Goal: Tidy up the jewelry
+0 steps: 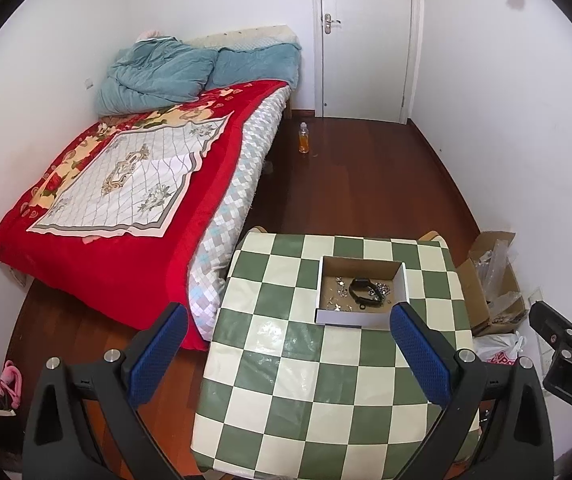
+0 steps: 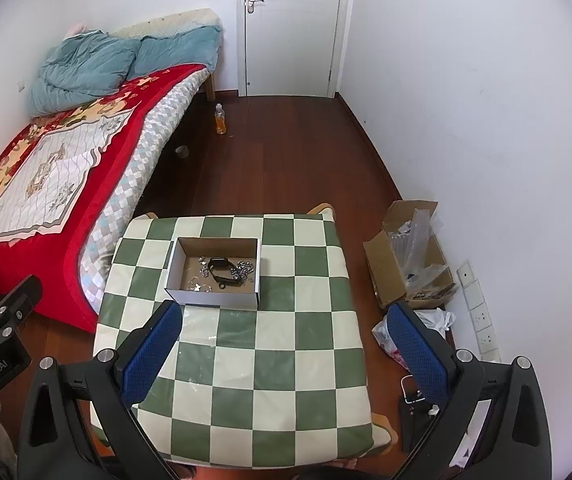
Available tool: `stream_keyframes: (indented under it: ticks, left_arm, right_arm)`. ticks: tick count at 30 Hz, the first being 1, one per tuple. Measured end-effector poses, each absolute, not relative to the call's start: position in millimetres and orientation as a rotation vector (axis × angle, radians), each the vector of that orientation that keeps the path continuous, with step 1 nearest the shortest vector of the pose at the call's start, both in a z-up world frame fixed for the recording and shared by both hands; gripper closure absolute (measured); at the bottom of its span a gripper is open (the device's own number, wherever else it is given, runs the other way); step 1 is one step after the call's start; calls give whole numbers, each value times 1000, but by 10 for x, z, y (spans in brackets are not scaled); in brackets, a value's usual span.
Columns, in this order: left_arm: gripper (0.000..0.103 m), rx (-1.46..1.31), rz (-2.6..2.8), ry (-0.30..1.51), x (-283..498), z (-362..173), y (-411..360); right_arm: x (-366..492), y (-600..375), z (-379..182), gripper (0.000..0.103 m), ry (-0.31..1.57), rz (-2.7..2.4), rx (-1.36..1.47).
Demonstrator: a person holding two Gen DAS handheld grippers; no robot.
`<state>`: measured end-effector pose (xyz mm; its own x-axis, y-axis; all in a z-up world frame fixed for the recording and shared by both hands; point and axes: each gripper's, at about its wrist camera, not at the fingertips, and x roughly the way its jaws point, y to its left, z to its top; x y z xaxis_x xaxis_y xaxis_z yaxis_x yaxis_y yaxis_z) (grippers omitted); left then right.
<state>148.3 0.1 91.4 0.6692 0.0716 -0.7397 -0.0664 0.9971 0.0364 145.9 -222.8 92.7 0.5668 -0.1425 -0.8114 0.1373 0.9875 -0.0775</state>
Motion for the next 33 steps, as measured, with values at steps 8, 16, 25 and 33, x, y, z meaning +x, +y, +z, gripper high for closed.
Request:
stream_keyframes:
  ticks: [8,16,25,33]
  left_arm:
    - [0,11,80,824,1463,945,-18]
    - [0,12,76,816,1454,965,-49]
    - [0,9,72,812,1424,984,-52]
    - [0,12,79,805,1403,1014,-47]
  right_arm:
    - [1455,-2243,983,0,938,-172,-5]
    - [1440,-2232,1007,0,939,-164,-4]
    - [1433,-2235,1027,0,932,-162,-1]
    - [1425,-2215,1066,0,927,-166,11]
